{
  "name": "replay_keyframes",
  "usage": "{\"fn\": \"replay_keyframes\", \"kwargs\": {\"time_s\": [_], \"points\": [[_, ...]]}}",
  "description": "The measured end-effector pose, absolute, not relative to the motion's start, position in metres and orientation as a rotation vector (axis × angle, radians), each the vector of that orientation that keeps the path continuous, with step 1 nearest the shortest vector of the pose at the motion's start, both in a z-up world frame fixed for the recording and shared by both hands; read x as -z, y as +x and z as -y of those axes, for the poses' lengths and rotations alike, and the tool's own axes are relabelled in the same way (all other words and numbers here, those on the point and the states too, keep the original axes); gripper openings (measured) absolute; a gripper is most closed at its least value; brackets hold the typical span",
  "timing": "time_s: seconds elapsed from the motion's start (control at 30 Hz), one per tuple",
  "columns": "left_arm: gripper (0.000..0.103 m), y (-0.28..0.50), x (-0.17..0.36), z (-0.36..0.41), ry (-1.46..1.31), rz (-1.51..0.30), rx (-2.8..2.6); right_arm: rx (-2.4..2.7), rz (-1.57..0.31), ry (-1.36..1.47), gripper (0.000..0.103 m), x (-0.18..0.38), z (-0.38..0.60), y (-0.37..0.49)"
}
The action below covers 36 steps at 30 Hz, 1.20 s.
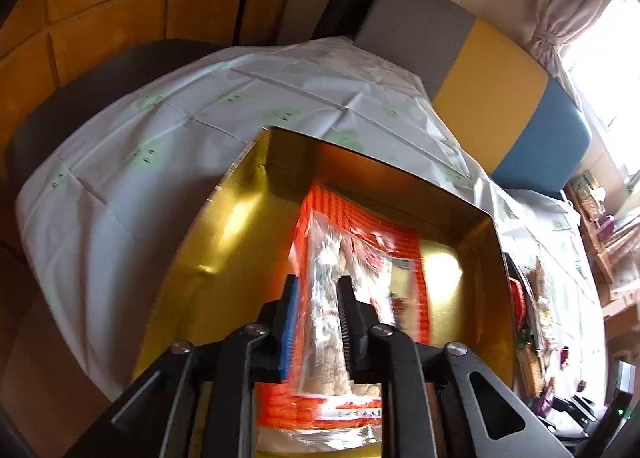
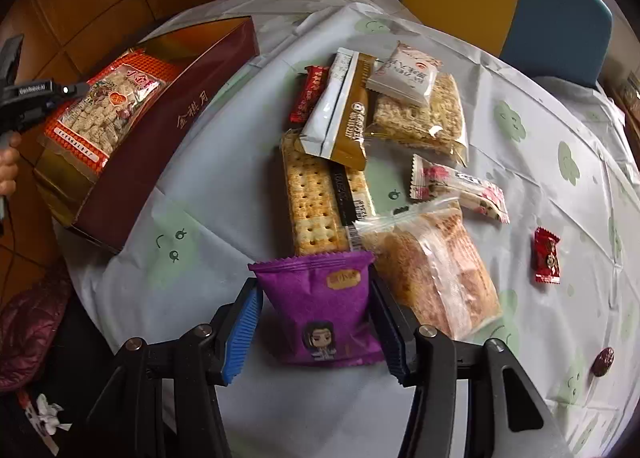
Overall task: Organize snacks
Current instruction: 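Carry the bag over the gold tray with the left gripper while the right gripper approaches the purple packet, then lower the bag into the tray and open the left gripper while the right gripper grasps the purple packet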
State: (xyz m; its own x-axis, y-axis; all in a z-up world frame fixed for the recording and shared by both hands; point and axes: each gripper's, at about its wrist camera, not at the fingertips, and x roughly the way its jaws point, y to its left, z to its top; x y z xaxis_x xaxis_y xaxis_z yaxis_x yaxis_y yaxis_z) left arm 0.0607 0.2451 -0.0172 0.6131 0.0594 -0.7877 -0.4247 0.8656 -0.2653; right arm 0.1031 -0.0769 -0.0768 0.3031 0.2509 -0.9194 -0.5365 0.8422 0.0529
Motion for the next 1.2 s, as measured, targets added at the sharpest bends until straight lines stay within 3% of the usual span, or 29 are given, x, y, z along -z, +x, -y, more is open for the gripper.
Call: {"fn": "replay_keyframes", "kwargs": {"time_s": [0.13,0.23,0.57,0.97,1.2], "points": [[0.024,0.055,0.009,-0.244,-0.407,-0.847,-0.302,-0.535,-1.164,-0.328,0.050,0.086,0.068,0.103],[0.032,0.050,0.002,-0.232,-0.352,-0.825,-0.301,-0.528,-1.173,-0.325,0.050,0.086,0.069,0.105],[0.033,0.041,0.008,-0.185,-0.309,-0.863,-0.218,-0.510,-1.209,-0.285,0.050,0.086,0.085,0.102],[0.045,0.026,0.012,-0.148,-0.262,-0.832,-0.177,-0.508,-1.249,-0.216,0.050,0.079,0.103,0.111],[0.045,0.020,0.016,-0.145,-0.241,-0.844,-0.178,-0.505,-1.234,-0.208,0.050,0.070,0.110,0.113]]}}
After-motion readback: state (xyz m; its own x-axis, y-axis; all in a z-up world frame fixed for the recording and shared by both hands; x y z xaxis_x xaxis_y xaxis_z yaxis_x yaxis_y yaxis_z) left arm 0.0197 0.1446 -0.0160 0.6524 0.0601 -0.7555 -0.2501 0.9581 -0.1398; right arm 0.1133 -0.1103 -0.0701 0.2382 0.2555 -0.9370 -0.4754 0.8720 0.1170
